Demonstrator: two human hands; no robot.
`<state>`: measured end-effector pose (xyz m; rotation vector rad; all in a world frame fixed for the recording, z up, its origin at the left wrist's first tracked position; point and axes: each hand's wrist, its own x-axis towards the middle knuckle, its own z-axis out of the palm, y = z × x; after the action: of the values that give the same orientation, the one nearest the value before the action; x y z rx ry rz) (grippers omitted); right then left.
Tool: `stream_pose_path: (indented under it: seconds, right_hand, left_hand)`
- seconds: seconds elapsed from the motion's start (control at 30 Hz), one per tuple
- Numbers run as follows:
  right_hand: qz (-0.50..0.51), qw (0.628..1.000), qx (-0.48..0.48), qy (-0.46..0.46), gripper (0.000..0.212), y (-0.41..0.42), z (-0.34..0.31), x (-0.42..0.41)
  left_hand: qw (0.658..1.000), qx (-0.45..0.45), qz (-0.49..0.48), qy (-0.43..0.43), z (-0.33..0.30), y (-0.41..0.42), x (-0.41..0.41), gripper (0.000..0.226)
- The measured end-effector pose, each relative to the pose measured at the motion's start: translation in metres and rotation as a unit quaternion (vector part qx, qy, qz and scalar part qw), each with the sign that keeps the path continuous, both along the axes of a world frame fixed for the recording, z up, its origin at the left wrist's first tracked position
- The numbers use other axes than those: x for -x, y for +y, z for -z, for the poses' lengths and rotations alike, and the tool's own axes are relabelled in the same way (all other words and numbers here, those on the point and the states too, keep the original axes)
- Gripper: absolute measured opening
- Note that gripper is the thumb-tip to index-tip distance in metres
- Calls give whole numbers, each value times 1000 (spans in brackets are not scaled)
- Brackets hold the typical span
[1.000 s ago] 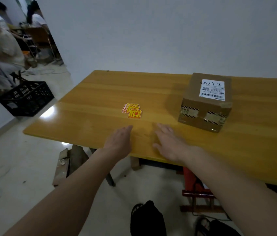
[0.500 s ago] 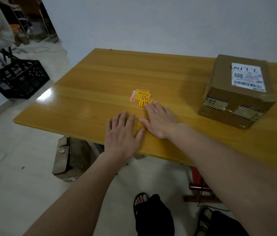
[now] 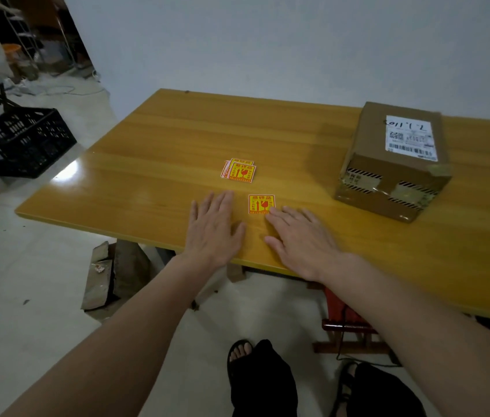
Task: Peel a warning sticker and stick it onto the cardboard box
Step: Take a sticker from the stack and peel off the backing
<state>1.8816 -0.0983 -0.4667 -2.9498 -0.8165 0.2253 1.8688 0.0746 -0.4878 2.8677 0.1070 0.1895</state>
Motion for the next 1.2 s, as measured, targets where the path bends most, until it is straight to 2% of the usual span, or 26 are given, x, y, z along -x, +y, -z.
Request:
stream_pose_path:
  seconds: [0.13, 0.3, 0.4, 0.5, 0.63, 0.83, 0.93, 1.03, 1.2]
  right_hand:
    - [1, 1000, -25, -5, 52, -11, -3, 15]
    - [38, 998, -57, -5, 42, -32, -13, 23]
    - [46, 995, -87, 4, 52, -50, -15, 26]
    - [35, 997, -64, 33, 61, -69, -5, 38]
    - [36, 997, -68, 14, 62, -91, 0, 60]
    - [34, 996, -83, -12, 56, -105, 5, 86]
    - [53, 992, -113, -20, 40, -110, -1, 92]
    - [114, 977, -182, -14, 19, -115, -12, 97]
    - [180, 953, -244, -23, 15, -124, -24, 105]
  left_hand:
    - [993, -71, 82, 40, -10, -28, -1, 52]
    - [983, -126, 129, 38, -14, -50, 19, 55]
    - [981, -113, 153, 40, -11, -69, 37, 66]
    - [979, -120, 156, 46, -6, -88, 53, 79]
    - [980, -149, 130, 10, -6, -105, 65, 69]
    - [982, -114, 110, -107, -11, -126, 75, 11]
    - [988, -54, 95, -112, -12, -131, 76, 2]
    - [992, 45, 78, -91, -19, -136, 85, 13]
    - [981, 173, 51, -76, -40, -145, 99, 13]
